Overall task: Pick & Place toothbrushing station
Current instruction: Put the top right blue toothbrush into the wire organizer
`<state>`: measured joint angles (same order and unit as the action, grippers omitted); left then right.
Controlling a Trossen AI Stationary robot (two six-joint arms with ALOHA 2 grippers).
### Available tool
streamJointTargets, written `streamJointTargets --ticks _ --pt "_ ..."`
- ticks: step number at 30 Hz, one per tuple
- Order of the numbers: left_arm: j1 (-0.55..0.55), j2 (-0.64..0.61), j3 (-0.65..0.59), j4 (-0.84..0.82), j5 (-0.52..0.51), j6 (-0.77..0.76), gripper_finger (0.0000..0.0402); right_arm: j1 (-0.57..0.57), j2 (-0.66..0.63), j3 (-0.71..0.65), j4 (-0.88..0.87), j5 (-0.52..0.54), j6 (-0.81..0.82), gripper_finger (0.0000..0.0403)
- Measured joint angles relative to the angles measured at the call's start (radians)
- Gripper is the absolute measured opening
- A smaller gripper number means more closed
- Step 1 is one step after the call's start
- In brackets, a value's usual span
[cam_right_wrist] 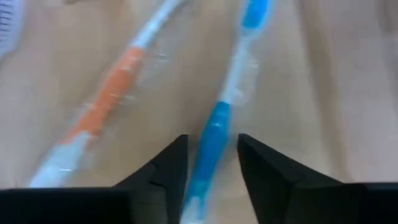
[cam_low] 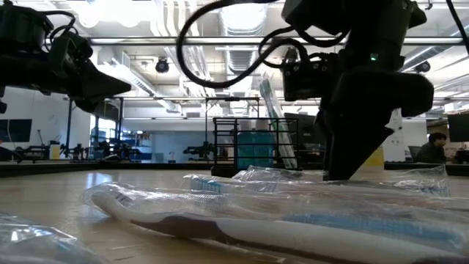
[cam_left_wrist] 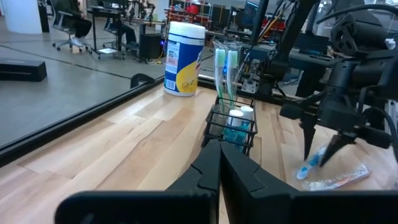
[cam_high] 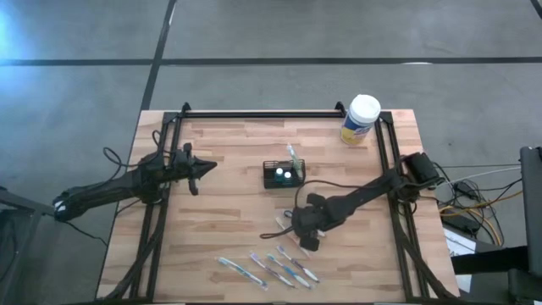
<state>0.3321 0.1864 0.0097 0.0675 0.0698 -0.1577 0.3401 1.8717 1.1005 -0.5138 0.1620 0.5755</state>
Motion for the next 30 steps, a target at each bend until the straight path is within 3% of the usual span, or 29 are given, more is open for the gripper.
streamJointTargets --ticks 7,13,19,24,30 --pt "0.000 0.000 0.000 -0.004 0.000 0.009 0.0007 -0.001 -0.024 -0.040 -0.006 0.070 -0.004 0.0021" --pt "0.000 0.000 0.000 -0.003 0.000 0.010 0.0007 -0.001 -0.064 -0.060 -0.006 0.131 -0.007 0.0016" --pt "0.000 0.000 0.000 0.009 0.031 -0.021 0.0007 0.020 -0.229 -0.114 0.059 0.231 -0.055 0.0014" --pt "-0.002 0.007 0.000 0.143 0.199 -0.067 0.0007 0.033 -0.406 -0.236 0.391 0.326 -0.240 0.0014" --pt "-0.035 0.056 0.001 0.284 0.274 -0.128 0.0007 -0.029 -0.498 -0.406 0.856 0.211 -0.421 0.0014"
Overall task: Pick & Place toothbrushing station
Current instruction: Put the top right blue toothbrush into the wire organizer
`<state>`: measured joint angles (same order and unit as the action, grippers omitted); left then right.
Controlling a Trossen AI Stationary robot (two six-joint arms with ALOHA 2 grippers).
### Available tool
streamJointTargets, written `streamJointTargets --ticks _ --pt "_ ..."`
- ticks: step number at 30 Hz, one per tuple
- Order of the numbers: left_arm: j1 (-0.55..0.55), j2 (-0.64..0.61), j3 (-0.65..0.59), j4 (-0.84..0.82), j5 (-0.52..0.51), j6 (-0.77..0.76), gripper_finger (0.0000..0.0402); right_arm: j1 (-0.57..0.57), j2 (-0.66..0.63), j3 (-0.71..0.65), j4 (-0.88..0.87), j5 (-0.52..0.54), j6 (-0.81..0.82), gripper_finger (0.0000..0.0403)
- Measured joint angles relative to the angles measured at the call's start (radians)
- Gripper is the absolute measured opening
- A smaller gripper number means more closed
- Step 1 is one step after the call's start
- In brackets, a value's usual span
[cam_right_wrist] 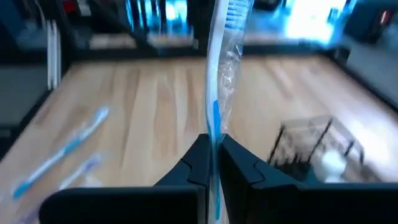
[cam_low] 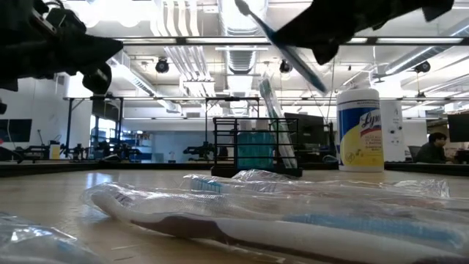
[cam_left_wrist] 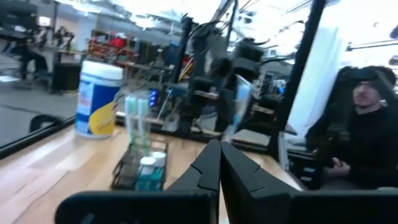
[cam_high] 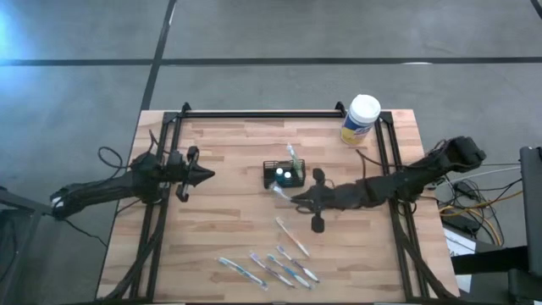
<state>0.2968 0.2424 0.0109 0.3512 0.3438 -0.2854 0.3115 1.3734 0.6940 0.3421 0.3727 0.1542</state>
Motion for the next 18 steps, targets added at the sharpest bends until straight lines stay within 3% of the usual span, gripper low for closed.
streamJointTargets --ticks 5,9,18 --pt "-0.021 0.080 0.005 0.118 -0.065 0.010 0.0008 -0.058 0.028 -0.081 0.256 -0.027 -0.127 0.0013" --pt "-0.023 0.164 0.059 0.157 -0.068 0.028 0.0022 -0.118 0.064 -0.089 0.391 -0.154 -0.163 0.0013" --pt "-0.044 0.378 0.246 0.156 -0.056 0.117 0.0140 -0.176 0.102 -0.016 0.402 -0.165 -0.303 0.0013"
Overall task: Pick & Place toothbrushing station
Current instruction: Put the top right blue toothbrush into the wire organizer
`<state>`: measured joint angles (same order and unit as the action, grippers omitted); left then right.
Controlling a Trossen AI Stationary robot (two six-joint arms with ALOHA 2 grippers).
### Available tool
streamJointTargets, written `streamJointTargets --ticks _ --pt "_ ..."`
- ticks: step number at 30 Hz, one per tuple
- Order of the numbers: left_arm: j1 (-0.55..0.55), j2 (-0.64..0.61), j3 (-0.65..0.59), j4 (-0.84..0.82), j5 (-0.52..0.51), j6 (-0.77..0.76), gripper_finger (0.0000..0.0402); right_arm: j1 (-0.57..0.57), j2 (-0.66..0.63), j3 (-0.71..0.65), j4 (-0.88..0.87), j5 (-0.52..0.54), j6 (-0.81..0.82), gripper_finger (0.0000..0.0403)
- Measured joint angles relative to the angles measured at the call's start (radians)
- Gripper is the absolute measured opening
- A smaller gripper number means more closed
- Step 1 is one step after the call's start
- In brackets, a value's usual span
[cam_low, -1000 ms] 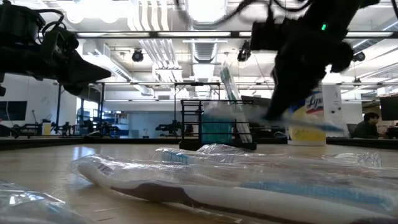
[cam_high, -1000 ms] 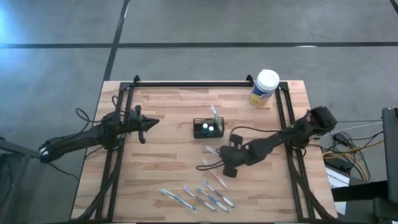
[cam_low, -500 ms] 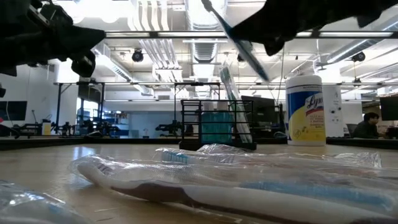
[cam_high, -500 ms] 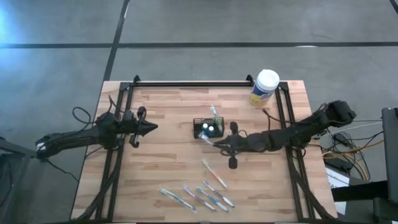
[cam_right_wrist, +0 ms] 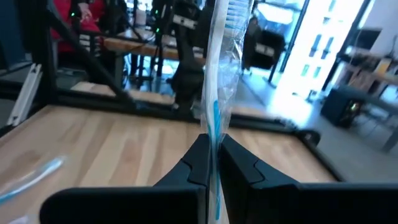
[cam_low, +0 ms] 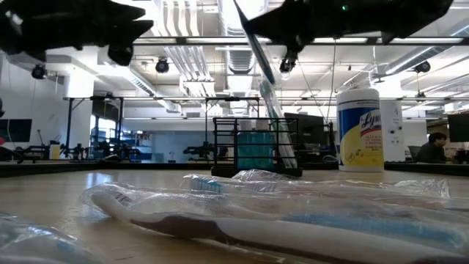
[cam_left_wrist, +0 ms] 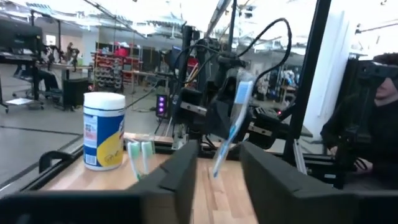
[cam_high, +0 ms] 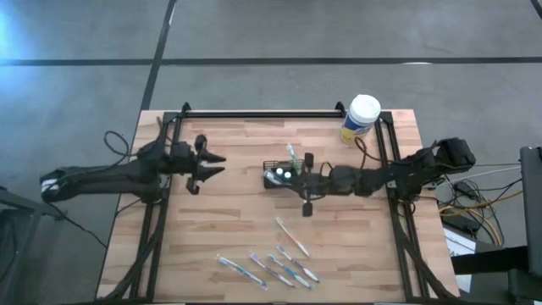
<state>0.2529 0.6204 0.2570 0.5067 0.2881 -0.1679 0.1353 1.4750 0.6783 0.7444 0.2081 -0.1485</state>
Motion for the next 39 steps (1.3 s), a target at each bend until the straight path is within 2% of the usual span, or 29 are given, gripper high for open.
streamJointTargets --ticks 5,10,17,32,39 --pt "-0.041 0.127 0.103 -0.011 0.008 0.004 0.0211 -0.012 0.000 0.048 0.003 0.000 -0.073 0.0013" --pt "-0.098 0.254 0.195 -0.002 0.036 0.051 0.0243 -0.035 0.000 0.066 -0.005 0.001 -0.095 0.0013" --pt "-0.140 0.412 0.319 -0.001 -0.058 0.114 0.0243 -0.065 0.000 0.068 -0.002 0.027 -0.100 0.0013" --pt "-0.144 0.659 0.532 0.001 -0.063 0.176 0.0241 -0.079 0.000 0.068 0.003 0.030 -0.126 0.0013" --pt "-0.145 0.719 0.572 0.028 -0.071 0.177 0.0227 -0.079 -0.001 0.068 0.003 0.029 -0.141 0.0013"
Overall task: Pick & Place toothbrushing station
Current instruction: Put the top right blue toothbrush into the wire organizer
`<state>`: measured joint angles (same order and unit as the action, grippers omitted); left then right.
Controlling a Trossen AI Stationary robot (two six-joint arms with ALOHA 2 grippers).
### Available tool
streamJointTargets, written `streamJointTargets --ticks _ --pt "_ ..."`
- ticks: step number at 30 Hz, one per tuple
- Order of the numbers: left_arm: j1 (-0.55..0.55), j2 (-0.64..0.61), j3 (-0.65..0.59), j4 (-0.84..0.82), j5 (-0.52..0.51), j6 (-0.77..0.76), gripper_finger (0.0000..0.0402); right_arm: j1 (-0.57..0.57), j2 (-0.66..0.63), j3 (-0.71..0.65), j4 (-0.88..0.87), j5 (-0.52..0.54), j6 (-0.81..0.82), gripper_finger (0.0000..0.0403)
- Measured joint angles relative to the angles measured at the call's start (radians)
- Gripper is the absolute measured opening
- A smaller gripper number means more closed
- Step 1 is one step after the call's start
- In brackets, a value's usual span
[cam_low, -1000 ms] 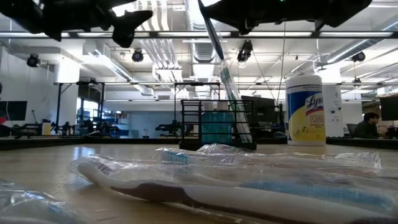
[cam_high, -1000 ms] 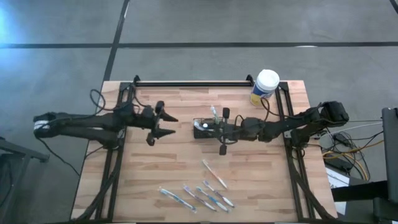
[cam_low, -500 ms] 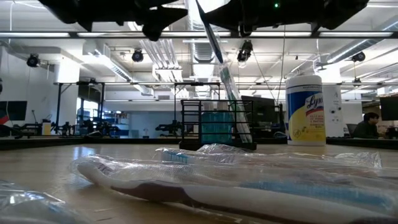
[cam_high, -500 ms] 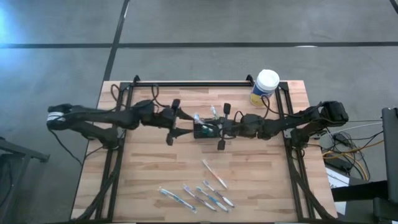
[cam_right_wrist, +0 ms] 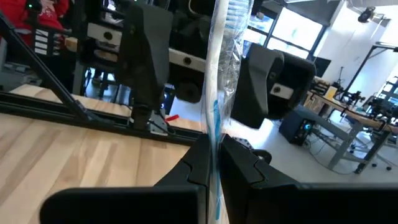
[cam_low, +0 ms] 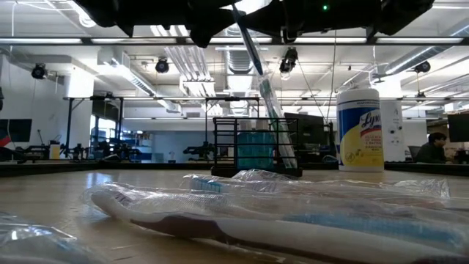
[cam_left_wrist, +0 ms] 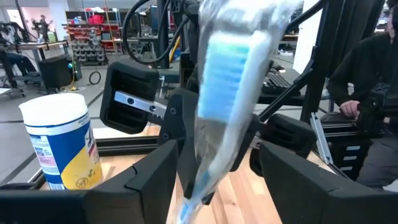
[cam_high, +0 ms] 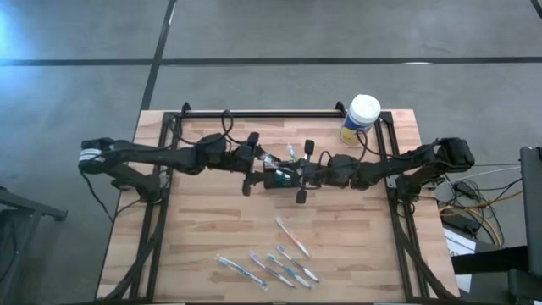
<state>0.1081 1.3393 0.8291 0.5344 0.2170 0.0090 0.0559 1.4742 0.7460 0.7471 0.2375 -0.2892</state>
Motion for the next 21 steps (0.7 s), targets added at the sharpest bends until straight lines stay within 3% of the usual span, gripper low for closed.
streamJointTargets --ticks 14,21 --pt "-0.011 0.001 0.000 0.027 0.011 0.081 0.0026 0.001 -0.001 -0.006 0.045 -0.017 0.011 0.0013" --pt "-0.018 -0.002 0.000 0.011 0.007 0.091 0.0023 0.001 -0.001 -0.014 0.044 -0.019 0.044 0.0017"
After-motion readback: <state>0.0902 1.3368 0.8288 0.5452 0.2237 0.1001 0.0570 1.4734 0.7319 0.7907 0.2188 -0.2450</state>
